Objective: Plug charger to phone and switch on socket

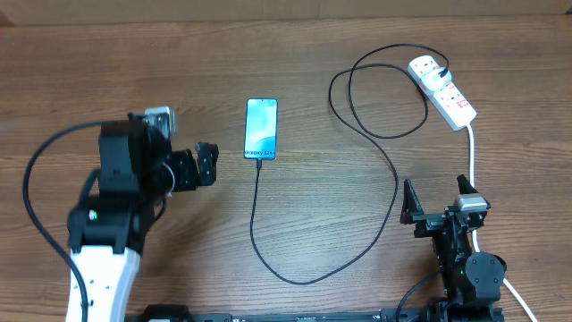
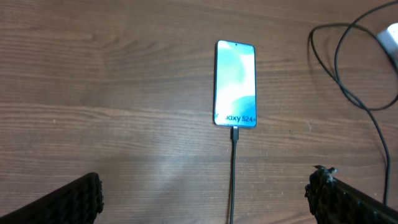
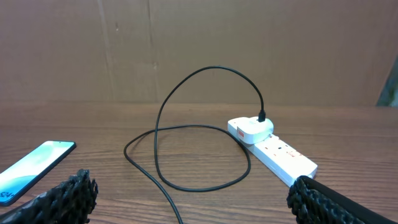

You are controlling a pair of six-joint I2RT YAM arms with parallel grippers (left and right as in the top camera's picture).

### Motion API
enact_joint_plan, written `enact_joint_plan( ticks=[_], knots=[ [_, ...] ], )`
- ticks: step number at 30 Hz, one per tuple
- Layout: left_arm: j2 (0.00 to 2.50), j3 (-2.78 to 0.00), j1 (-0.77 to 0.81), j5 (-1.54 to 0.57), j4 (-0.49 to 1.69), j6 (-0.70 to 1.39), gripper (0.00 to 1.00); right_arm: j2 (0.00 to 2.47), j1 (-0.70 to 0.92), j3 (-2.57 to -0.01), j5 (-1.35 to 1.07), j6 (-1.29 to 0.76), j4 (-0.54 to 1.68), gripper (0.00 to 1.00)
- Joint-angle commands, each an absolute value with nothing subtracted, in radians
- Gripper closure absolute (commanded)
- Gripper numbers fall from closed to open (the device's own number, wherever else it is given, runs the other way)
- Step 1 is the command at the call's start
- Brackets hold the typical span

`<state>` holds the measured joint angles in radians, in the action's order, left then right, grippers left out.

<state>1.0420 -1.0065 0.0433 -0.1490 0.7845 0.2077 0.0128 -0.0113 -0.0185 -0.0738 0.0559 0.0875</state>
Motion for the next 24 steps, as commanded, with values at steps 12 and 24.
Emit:
enact_joint_plan(
  ticks=[12, 24],
  knots=[
    [0.672, -0.599, 0.039, -0.207, 0.423, 0.214, 0.00, 0.003, -0.007, -0.009, -0.072, 0.052, 0.081, 0.00],
    [0.447, -0.475, 0.038, -0.174, 0.376, 0.214, 0.00, 0.003, -0.007, -0.009, -0.072, 0.052, 0.081, 0.00]
  ],
)
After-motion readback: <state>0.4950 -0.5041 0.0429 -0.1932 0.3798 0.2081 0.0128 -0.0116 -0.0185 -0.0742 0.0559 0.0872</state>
